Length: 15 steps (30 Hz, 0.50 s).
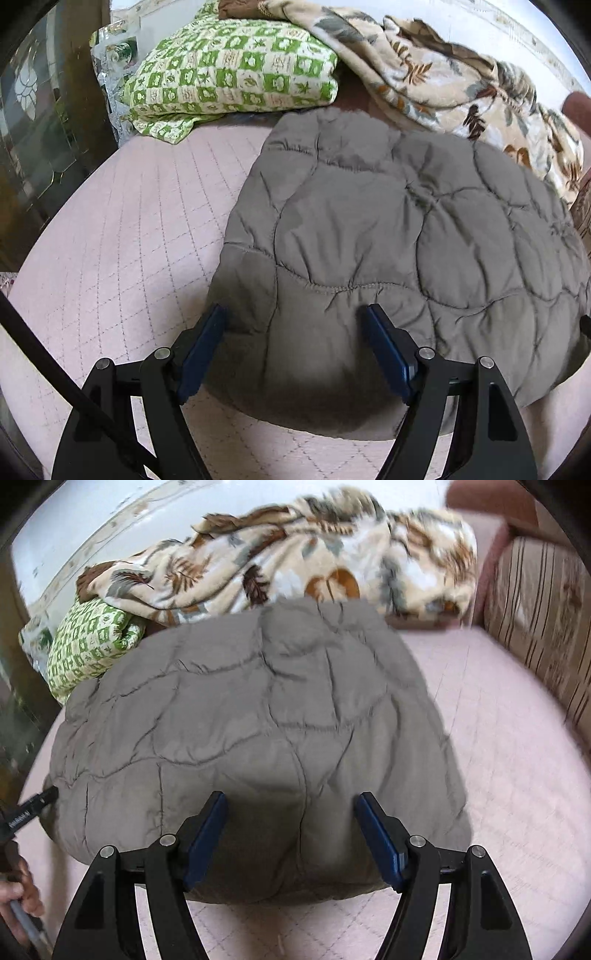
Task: Fold large clothes
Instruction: 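Lift the grasped edge and fold it over the jacket with both grippers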
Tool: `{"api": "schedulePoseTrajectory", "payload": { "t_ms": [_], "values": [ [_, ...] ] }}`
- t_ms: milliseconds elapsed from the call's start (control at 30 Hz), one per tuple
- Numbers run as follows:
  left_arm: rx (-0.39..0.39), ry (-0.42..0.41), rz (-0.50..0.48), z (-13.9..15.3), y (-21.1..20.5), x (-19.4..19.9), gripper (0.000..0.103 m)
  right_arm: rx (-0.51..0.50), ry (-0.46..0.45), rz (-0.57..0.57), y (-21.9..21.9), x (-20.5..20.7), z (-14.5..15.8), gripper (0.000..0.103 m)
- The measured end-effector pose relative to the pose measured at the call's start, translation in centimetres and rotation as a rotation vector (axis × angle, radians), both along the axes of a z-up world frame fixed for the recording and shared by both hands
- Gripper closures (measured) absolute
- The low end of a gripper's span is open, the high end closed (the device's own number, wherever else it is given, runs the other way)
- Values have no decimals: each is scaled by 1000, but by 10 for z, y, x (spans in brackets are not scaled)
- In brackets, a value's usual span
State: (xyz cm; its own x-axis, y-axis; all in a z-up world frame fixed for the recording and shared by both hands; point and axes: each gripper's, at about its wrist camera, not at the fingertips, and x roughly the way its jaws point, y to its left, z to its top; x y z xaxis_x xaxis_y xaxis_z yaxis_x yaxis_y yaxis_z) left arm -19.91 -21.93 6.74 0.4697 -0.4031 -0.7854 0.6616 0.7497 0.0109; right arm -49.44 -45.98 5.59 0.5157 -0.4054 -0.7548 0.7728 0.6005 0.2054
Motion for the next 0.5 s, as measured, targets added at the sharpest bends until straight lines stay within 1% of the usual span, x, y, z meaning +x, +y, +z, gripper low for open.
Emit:
{"api": "schedulePoseTrajectory", "payload": {
  "t_ms": [67, 133, 233, 300, 333, 467, 500],
  "values": [
    [5, -4, 2, 0, 0, -1, 25, 22, 5, -2, -2, 2, -4, 27],
    [5, -13, 2, 3, 0, -2, 25, 23, 0, -4, -2, 1, -3, 27],
    [-11, -9, 13, 9, 5, 0, 25, 19, -42, -8, 0, -6, 7, 27],
    [-35, 18, 31, 13, 14, 5, 25, 12, -65, -23, -1, -14, 13, 27],
    [-53, 44, 44, 14, 20, 9, 25, 10, -75, -38, -2, -22, 16, 27],
    [-152, 229, 108, 16, 60, 29, 25, 47, -126, -87, -9, -52, 20, 27],
    [-168, 254, 125, 17, 69, 31, 25, 64, -143, -99, -10, -62, 20, 27]
  ]
}}
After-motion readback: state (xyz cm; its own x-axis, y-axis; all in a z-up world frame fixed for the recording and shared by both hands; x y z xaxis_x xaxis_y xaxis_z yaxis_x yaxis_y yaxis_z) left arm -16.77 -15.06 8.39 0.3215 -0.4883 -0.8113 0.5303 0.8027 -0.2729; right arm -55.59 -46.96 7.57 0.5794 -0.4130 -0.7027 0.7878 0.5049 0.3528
